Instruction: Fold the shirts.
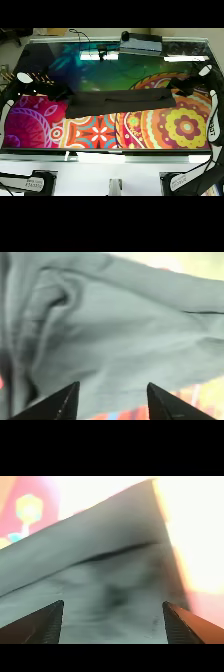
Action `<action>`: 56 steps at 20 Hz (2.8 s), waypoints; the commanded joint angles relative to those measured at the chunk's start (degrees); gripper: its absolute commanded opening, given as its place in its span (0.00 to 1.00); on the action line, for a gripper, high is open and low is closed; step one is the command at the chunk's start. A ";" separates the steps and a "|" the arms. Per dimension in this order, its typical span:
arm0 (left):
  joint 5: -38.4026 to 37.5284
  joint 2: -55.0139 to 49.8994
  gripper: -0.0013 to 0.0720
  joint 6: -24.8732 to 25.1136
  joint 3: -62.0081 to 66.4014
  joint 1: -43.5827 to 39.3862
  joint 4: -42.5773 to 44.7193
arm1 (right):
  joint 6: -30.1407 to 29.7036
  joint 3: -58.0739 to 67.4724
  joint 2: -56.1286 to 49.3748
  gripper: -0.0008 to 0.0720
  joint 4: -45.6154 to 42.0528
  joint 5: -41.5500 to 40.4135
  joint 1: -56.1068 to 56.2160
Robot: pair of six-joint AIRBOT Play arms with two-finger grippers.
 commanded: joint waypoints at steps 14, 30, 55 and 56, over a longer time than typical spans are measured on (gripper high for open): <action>-3.85 16.46 0.72 0.28 3.61 -7.78 -3.63 | -1.53 0.59 -9.68 0.97 13.00 3.74 -0.90; 12.07 3.43 0.07 -6.16 -1.29 -26.01 -6.60 | -6.12 0.59 6.91 0.05 23.82 14.78 3.30; 12.85 1.46 0.07 13.68 -0.07 -25.94 -25.33 | 4.63 0.59 23.54 0.06 15.52 23.45 17.44; 12.50 5.81 0.07 13.66 -0.07 -23.17 -23.93 | 4.90 0.59 21.42 0.06 15.87 20.39 20.79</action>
